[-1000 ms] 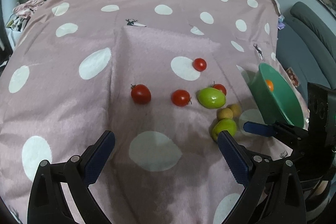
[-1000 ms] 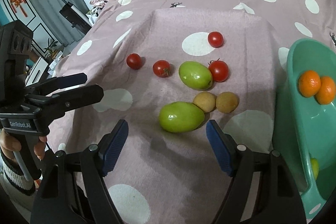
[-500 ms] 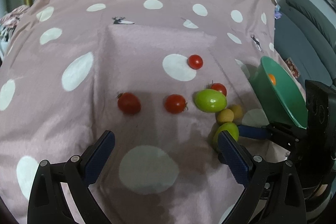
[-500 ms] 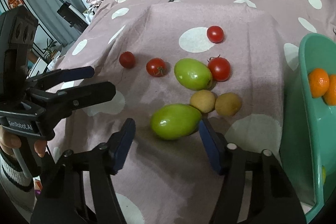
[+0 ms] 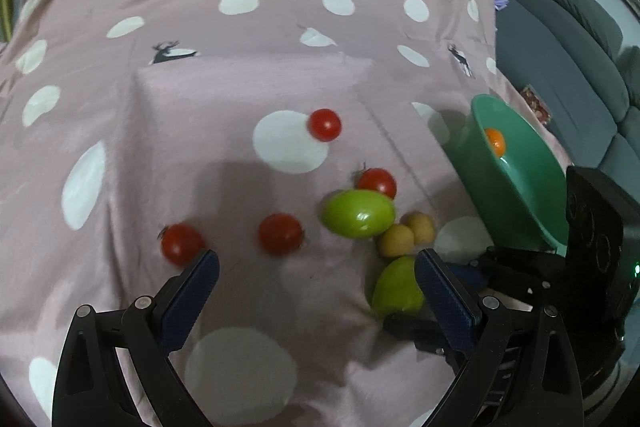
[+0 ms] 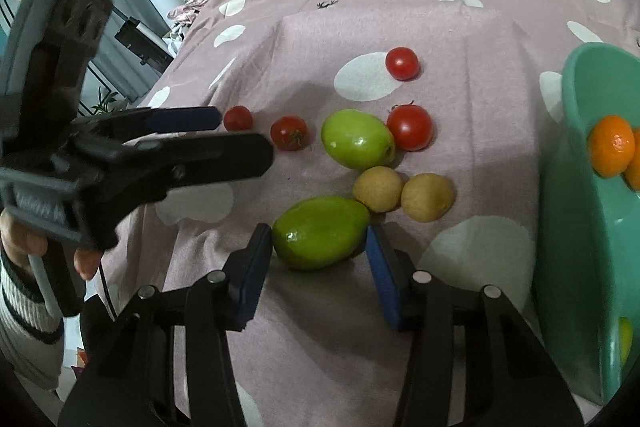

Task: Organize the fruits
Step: 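Grasp a green mango with the left gripper while the right gripper grasps another mango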

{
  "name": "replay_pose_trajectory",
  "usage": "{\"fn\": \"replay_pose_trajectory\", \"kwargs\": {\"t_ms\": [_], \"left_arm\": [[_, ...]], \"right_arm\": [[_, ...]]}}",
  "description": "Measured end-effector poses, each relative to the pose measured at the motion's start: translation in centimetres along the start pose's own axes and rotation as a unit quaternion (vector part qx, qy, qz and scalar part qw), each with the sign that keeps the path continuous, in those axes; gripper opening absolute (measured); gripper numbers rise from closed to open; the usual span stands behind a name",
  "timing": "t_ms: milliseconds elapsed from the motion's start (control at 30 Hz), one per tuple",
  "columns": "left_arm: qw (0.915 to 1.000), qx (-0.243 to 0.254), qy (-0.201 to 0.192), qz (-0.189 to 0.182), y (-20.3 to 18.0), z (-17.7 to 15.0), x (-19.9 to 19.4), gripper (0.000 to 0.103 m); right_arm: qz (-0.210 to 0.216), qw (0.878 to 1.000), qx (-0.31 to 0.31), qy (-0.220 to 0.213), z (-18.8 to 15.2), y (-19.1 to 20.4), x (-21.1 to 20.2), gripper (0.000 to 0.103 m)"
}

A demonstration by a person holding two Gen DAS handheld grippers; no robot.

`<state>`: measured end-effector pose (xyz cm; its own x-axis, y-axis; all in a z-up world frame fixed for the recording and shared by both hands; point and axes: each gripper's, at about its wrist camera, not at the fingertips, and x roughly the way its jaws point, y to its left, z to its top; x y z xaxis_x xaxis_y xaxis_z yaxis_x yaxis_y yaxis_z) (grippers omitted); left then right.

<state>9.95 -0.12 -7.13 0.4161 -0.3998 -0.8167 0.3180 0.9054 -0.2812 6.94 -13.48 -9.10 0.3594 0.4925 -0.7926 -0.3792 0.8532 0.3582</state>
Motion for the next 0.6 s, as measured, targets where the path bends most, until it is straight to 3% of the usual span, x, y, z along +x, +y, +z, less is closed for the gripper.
{"fn": "replay_pose_trajectory", "kwargs": {"t_ms": [267,400,500,600], "left_arm": [[0.9988,0.043,0.023,-0.001,-2.0,1.4,2.6,0.097],[0.9987,0.041,0.028,0.014,-2.7,2.0,3.7,0.083],[0.9986,0.042,0.029,0.015,-3.2,2.3,4.2,0.083],[0.9979,0.049,0.036,0.019,-3.8,2.5,4.8,0.078]], "right_arm": [[0.012,1.000,-0.003,-0.014,-0.8,0.1,-1.3,0.048],[0.016,1.000,-0.001,-0.016,-1.1,-0.3,-1.5,0.048],[0.018,1.000,-0.004,-0.019,-1.2,-0.3,-1.6,0.047],[0.032,0.999,0.000,-0.021,-1.3,-0.6,-1.7,0.037]]}}
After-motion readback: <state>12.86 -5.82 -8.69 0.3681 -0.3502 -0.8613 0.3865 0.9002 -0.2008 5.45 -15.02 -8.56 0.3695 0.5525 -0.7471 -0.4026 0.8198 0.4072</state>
